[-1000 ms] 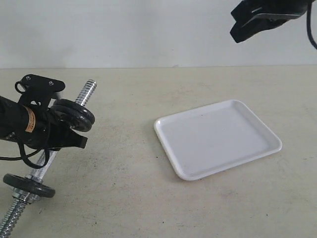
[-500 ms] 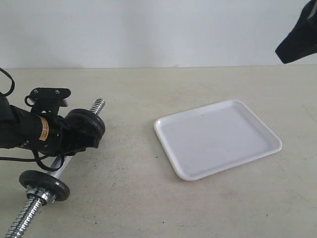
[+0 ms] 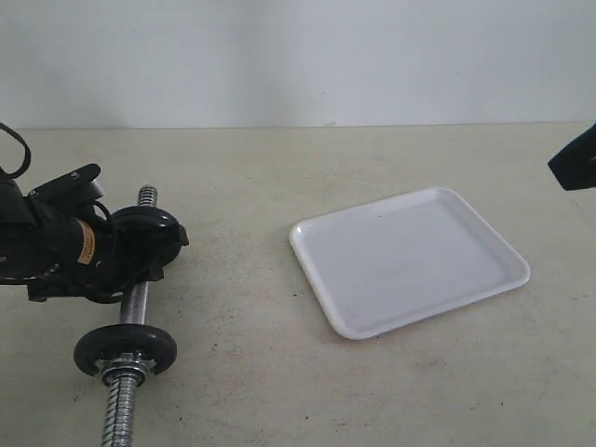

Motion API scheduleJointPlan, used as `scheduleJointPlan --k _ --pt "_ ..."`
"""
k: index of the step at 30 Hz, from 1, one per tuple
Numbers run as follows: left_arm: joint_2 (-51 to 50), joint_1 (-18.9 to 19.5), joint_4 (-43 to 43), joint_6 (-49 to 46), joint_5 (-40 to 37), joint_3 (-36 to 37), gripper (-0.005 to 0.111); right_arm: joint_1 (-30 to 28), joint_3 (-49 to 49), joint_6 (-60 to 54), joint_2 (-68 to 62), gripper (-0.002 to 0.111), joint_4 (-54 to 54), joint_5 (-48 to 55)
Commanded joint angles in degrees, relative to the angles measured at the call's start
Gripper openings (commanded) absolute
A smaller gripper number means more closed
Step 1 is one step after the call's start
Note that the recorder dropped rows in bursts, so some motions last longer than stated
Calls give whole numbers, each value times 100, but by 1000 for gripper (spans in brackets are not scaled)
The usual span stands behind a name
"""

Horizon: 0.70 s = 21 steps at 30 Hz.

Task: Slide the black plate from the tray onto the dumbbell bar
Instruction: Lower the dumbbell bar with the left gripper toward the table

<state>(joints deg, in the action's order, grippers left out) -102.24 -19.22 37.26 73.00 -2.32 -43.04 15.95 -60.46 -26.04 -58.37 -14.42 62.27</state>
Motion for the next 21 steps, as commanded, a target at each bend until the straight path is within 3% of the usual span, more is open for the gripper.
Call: scheduleJointPlan --k 1,5,12,21 --pt "60 -279 -45 661 1302 -162 4 -1 172 20 110 0 -48 -164" --pt "-219 -406 -118 1124 1853 -162 4 -1 183 20 111 0 -100 -143" --pt "-605 -642 -719 1142 2551 -162 4 -1 183 -13 111 0 -138 -157" --pt "-647 -683 -1003 1431 2868 -162 4 -1 183 -13 111 0 -150 -157"
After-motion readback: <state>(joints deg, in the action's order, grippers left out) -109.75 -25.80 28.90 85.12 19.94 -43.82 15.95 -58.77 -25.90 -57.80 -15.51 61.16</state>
